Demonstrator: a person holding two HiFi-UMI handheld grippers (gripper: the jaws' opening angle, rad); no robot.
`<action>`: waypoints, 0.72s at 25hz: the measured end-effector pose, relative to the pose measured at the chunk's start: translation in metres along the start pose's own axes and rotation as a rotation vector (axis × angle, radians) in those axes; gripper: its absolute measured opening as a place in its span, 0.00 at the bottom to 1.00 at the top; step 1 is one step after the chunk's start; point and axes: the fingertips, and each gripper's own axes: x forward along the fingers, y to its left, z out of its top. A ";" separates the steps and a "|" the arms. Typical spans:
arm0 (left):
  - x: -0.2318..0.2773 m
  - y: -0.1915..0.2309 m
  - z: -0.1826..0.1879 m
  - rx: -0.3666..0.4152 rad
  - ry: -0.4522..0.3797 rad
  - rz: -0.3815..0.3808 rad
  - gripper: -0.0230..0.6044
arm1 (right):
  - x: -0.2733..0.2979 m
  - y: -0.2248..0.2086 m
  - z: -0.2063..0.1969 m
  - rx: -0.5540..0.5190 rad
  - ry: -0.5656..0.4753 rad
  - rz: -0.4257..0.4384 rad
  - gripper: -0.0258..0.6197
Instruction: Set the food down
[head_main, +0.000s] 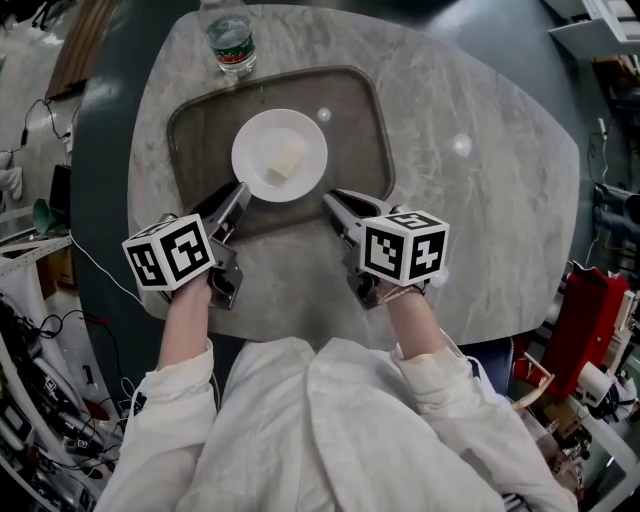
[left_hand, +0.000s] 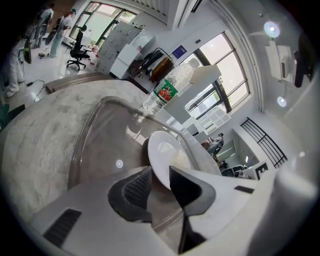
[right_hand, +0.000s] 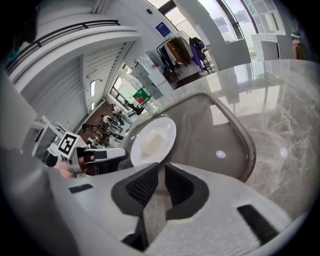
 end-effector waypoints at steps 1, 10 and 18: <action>-0.003 -0.002 0.000 0.003 -0.013 0.001 0.19 | -0.004 0.001 -0.002 -0.009 -0.003 0.001 0.07; -0.024 -0.035 -0.021 -0.034 -0.114 -0.085 0.19 | -0.043 0.009 -0.013 -0.038 -0.066 0.079 0.07; -0.054 -0.090 -0.051 0.009 -0.232 -0.211 0.19 | -0.090 0.028 -0.026 -0.120 -0.125 0.190 0.06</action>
